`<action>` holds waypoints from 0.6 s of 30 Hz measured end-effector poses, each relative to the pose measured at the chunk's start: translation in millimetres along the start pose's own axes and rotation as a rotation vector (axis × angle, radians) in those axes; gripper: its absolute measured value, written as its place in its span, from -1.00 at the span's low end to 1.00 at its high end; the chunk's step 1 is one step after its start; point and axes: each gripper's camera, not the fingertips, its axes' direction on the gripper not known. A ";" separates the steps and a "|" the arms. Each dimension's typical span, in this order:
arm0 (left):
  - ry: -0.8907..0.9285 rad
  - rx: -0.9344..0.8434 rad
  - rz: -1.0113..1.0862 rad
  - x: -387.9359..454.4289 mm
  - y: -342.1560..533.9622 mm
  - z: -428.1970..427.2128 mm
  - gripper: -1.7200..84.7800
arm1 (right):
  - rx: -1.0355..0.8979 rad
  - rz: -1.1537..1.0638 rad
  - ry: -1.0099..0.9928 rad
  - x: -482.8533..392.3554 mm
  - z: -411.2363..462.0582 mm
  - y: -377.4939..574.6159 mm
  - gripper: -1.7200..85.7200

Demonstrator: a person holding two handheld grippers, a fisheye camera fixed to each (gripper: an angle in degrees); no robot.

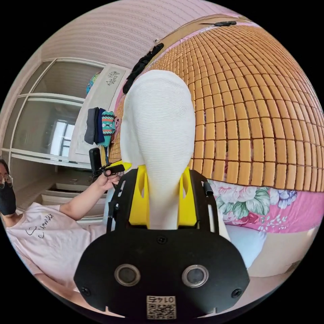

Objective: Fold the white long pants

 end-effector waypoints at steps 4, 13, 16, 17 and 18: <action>0.090 0.001 -0.038 15.1 7.1 8.4 -0.73 | 0.040 -0.172 0.147 -68.1 -33.5 -8.0 -0.71; 0.261 0.004 0.361 207.1 -77.6 87.5 -0.73 | 0.139 -0.240 0.317 -54.9 -264.0 25.6 -0.70; 0.340 0.019 0.510 300.9 -126.3 135.5 -0.73 | 0.205 -0.161 0.390 -15.6 -376.0 37.3 -0.69; 0.356 0.020 0.523 317.6 -136.3 145.9 -0.73 | 0.228 -0.142 0.417 -7.9 -397.1 39.4 -0.68; 0.384 0.007 0.515 349.6 -158.8 170.4 -0.73 | 0.252 -0.095 0.461 11.4 -435.5 40.5 -0.67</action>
